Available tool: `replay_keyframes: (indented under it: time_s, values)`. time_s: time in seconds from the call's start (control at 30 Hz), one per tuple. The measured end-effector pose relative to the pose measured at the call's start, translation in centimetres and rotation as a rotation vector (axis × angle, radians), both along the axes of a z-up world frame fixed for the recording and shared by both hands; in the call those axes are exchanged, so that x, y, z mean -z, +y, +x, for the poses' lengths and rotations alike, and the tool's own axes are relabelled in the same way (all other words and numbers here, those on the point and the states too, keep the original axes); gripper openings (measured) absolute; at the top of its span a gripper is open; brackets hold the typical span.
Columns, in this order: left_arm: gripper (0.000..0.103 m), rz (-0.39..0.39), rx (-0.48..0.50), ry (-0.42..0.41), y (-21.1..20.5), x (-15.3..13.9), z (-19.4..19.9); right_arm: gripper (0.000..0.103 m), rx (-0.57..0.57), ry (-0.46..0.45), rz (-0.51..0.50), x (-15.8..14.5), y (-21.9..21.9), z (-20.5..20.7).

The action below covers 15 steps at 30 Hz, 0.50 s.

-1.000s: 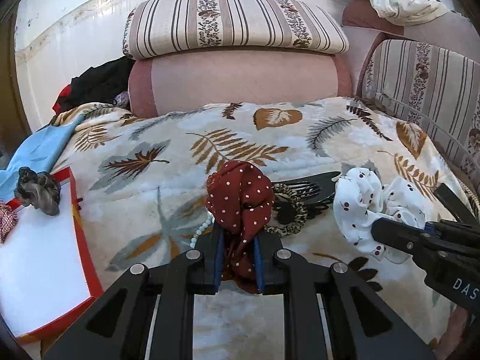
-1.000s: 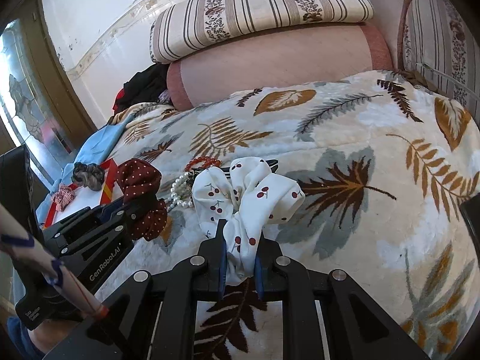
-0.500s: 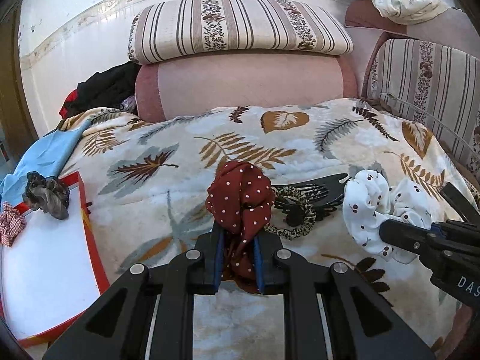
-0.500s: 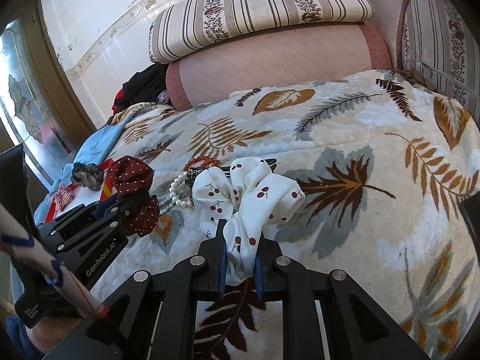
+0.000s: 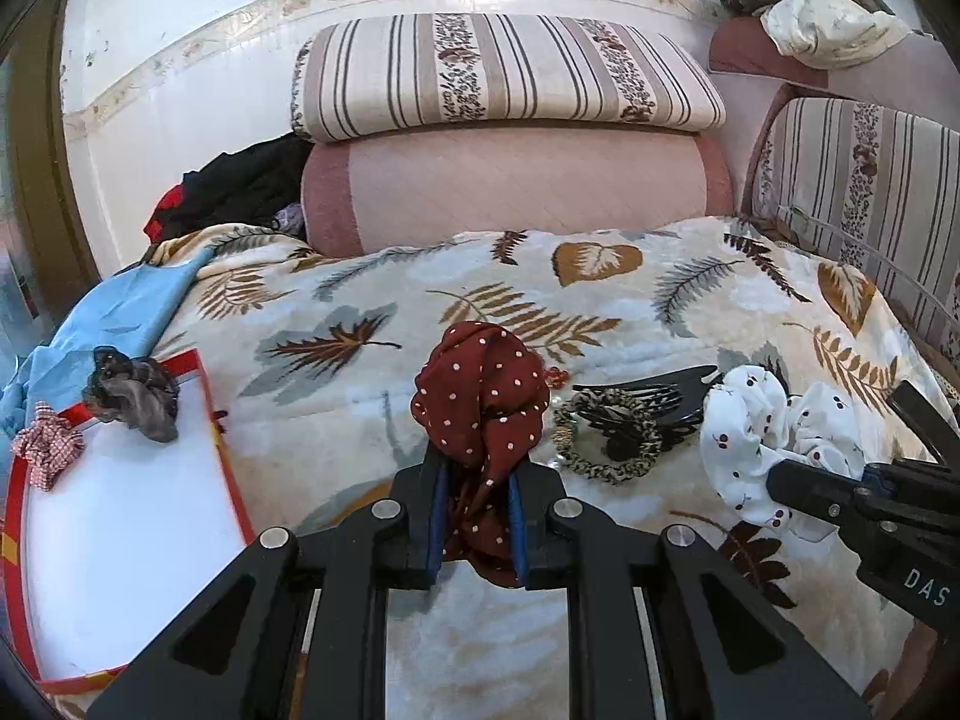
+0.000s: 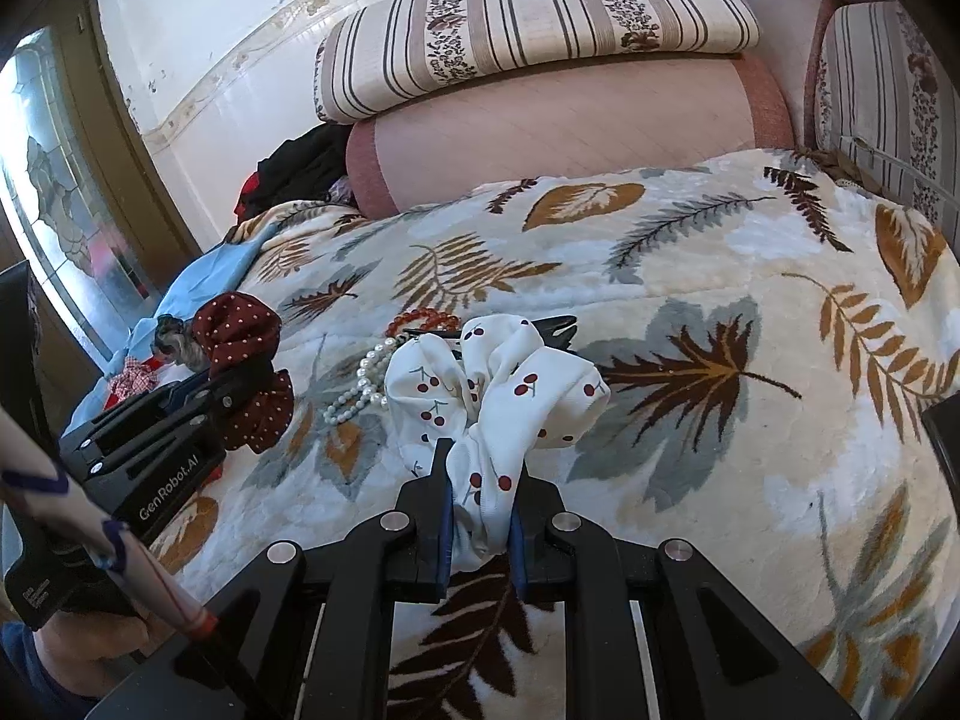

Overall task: Organize jewelry
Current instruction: 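Carry both held scrunchies over the red-framed tray with both tools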

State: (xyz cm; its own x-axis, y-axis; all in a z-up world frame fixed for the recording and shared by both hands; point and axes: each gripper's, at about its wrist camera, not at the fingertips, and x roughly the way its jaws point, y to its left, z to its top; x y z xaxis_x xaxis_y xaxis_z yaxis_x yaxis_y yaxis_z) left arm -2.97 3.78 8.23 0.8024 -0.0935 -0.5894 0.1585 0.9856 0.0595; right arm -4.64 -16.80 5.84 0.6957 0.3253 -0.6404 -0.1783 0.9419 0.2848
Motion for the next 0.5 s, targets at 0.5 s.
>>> replay_keyframes:
  time_s: [0.5]
  values:
    - [0.016,-0.061,-0.095,-0.04,6.4,-2.3,-1.4,0.016,-0.06,0.018,0.038,-1.7,5.0,-0.9]
